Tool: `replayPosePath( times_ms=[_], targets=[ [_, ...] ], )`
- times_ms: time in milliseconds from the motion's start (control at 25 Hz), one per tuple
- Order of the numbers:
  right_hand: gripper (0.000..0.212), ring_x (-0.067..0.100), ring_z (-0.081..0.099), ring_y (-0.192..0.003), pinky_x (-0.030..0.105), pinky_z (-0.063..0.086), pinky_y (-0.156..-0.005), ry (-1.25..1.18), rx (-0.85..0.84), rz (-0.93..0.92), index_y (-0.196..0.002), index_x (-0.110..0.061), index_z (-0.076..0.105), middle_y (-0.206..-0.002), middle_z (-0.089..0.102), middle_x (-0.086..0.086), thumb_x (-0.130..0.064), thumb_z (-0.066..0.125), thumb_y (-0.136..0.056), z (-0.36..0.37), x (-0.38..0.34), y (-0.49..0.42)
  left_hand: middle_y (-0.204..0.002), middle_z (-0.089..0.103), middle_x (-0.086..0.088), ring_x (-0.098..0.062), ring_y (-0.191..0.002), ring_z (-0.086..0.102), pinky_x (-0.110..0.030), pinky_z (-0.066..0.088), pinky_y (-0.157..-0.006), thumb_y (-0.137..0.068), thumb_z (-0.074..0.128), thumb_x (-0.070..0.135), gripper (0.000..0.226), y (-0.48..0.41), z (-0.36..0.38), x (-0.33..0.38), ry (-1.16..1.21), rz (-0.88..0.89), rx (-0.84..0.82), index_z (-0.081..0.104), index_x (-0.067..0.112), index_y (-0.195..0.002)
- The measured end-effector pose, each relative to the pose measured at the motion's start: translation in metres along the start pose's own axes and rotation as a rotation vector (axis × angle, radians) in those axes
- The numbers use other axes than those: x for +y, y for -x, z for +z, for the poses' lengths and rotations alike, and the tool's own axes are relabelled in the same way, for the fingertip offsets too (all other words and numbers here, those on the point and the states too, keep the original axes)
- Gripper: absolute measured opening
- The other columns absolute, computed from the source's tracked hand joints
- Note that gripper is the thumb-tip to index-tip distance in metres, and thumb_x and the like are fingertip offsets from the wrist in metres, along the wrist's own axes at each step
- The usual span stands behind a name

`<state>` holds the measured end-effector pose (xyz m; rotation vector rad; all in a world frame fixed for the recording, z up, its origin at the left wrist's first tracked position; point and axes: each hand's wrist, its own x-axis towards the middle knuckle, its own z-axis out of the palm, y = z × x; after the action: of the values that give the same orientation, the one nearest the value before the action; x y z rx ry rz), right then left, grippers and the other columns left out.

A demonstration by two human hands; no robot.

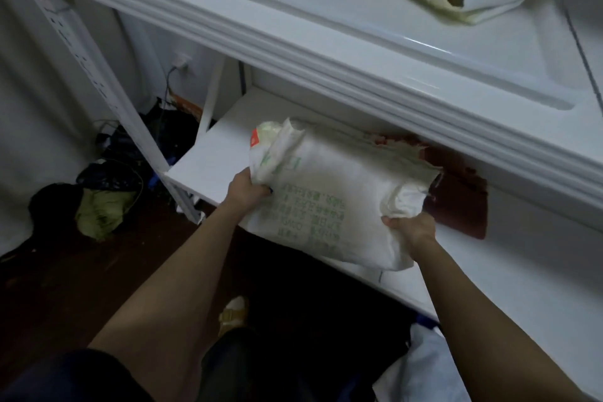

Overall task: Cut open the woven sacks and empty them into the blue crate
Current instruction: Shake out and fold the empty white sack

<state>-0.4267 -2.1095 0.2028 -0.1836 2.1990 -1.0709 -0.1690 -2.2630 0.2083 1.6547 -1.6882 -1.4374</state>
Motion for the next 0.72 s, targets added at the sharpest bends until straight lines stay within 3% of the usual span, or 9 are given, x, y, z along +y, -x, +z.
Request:
replayPosePath(
  times_ms=[80,160,200,280,360,440,560,640,720],
  targets=[
    [0.062,0.031,0.056,-0.112,0.029,0.043,-0.086,-0.004,0.066,-0.122,-0.126,0.001,0.051,-0.127,0.057,0.014,-0.015,0.08,-0.074,0.021,-0.02,-0.037,-0.112,0.06,-0.015,-0.034,-0.108,0.056,-0.033,0.046,-0.08,-0.077,0.065,0.013,0.044,-0.048,0.009,0.007,-0.007,0.061,0.068,0.056,0.005,-0.119],
    [0.066,0.029,0.051,-0.122,0.024,0.037,-0.082,0.056,0.147,-0.285,-0.134,-0.005,0.045,-0.133,0.052,0.01,-0.026,0.074,-0.078,0.042,-0.045,-0.07,-0.109,0.058,-0.014,-0.034,-0.109,0.056,-0.03,0.045,-0.08,-0.084,0.062,0.015,0.043,-0.097,0.015,0.018,0.026,0.155,0.097,0.051,0.002,-0.123],
    [0.074,0.03,0.046,-0.127,0.025,0.036,-0.085,0.077,0.188,-0.376,-0.14,-0.007,0.038,-0.139,0.047,0.01,-0.032,0.072,-0.079,0.051,-0.057,-0.087,-0.117,0.054,-0.015,-0.034,-0.115,0.052,-0.029,0.043,-0.085,-0.084,0.063,0.023,0.057,-0.124,0.018,0.024,0.06,0.218,0.09,0.04,0.001,-0.132],
    [0.098,0.03,0.025,-0.141,0.038,0.031,-0.104,0.125,0.243,-0.445,-0.151,-0.011,0.013,-0.155,0.022,0.012,-0.042,0.071,-0.078,0.068,-0.072,-0.12,-0.146,0.031,-0.017,-0.033,-0.136,0.031,-0.036,0.033,-0.107,-0.078,0.065,0.047,0.102,-0.168,0.024,0.032,0.016,0.255,0.1,0.005,0.003,-0.148],
    [0.11,0.03,0.007,-0.146,0.053,0.016,-0.113,0.281,0.297,-0.446,-0.152,-0.017,-0.002,-0.159,0.002,0.01,-0.051,0.07,-0.077,0.087,-0.063,-0.139,-0.157,0.004,-0.016,-0.031,-0.145,0.007,-0.044,0.016,-0.117,-0.083,0.059,0.052,0.107,-0.193,0.036,0.021,-0.149,0.189,0.136,-0.013,0.004,-0.147],
    [0.104,0.03,0.001,-0.147,0.053,0.011,-0.116,0.573,0.22,-0.589,-0.153,-0.023,0.001,-0.159,-0.002,0.01,-0.057,0.066,-0.078,0.117,-0.033,-0.152,-0.158,0.001,-0.015,-0.03,-0.145,0.003,-0.045,0.013,-0.117,-0.09,0.052,0.048,0.096,-0.208,0.056,-0.005,-0.214,0.153,0.117,-0.012,0.006,-0.147],
    [0.09,0.027,-0.008,-0.147,0.059,0.008,-0.115,1.07,-0.136,-0.711,-0.15,-0.037,0.01,-0.159,-0.011,0.002,-0.059,0.06,-0.079,0.166,0.014,-0.162,-0.157,0.008,-0.015,-0.03,-0.145,0.009,-0.043,0.016,-0.117,-0.095,0.046,0.041,0.082,-0.219,0.067,-0.039,-0.13,0.126,-0.017,-0.004,0.007,-0.149],
    [0.082,0.028,-0.009,-0.146,0.06,0.018,-0.111,1.184,-0.152,-0.619,-0.149,-0.04,0.009,-0.158,-0.014,0.003,-0.046,0.061,-0.085,0.192,0.024,-0.173,-0.156,0.016,-0.016,-0.03,-0.143,0.018,-0.037,0.02,-0.115,-0.097,0.045,0.037,0.075,-0.223,0.062,-0.059,-0.045,0.107,-0.072,0.002,0.006,-0.15],
    [0.072,0.035,0.005,-0.143,0.054,0.032,-0.106,1.209,-0.071,-0.596,-0.149,-0.037,0.011,-0.156,-0.004,0.013,-0.029,0.054,-0.092,0.216,0.019,-0.185,-0.154,0.019,-0.016,-0.03,-0.142,0.022,-0.036,0.022,-0.113,-0.097,0.045,0.035,0.07,-0.226,0.047,-0.077,-0.01,0.11,-0.074,0.008,0.007,-0.15]
  ],
)
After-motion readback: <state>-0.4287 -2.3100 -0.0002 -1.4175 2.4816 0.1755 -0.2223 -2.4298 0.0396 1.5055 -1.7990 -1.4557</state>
